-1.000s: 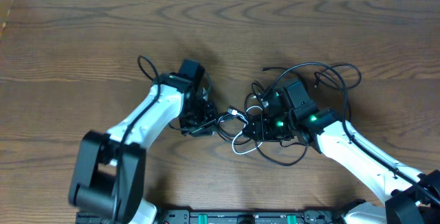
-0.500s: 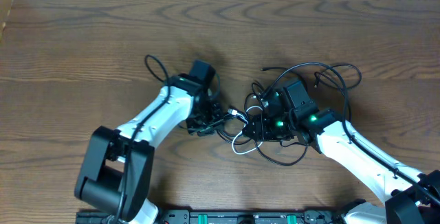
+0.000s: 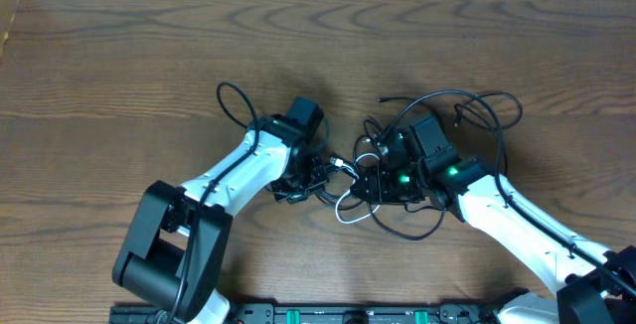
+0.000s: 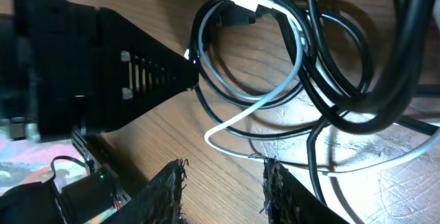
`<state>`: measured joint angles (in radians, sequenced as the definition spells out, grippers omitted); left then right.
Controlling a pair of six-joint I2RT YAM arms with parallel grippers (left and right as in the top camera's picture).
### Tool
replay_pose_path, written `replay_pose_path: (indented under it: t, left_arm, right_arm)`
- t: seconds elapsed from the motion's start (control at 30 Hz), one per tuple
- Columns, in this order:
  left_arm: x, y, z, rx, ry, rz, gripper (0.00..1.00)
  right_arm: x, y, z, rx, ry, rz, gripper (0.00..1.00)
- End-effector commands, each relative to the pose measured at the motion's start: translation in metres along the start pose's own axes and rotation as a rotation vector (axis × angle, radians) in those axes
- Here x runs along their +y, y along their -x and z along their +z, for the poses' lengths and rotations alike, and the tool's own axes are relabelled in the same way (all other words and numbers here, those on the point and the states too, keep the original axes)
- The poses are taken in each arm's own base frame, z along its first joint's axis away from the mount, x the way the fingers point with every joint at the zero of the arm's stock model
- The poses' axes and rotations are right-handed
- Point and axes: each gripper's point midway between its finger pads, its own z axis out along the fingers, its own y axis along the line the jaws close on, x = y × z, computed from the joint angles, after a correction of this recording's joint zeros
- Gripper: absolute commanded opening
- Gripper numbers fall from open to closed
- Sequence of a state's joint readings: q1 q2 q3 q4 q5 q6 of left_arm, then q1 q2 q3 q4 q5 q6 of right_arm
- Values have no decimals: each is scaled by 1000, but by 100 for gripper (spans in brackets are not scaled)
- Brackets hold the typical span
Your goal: Untangle cables
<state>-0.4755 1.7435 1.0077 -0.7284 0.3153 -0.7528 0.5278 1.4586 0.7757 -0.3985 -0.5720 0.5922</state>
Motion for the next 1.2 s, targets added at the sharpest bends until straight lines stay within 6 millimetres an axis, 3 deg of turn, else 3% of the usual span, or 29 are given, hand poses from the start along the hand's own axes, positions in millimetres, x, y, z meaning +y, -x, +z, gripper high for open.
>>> replay_pose_path:
  t: [0.0,0.07,0.17,0.37,0.7,0.97,1.17]
  left_arm:
    - [11,-3,12,0,31,-23,27]
    - [11,-1,14,-9,22,-19,23]
    - [8,1,14,-19,12,-15,8]
    - [4,5,14,-34,-4,41,8]
    - [5,7,14,-36,-4,110,8]
    - [5,6,14,-35,-3,110,8]
    - [5,6,14,-35,-3,110,8]
  right_arm:
    - [2,-4,2,14,8,-7,36]
    - [2,-4,2,12,9,-8,37]
    - [3,-4,2,11,11,-6,38]
    - [7,-7,2,31,33,150,47]
    - [-2,2,2,-23,-17,357,33]
    - [-9,5,3,-58,-52,475,46]
    - [-6,8,10,-113,-62,540,47]
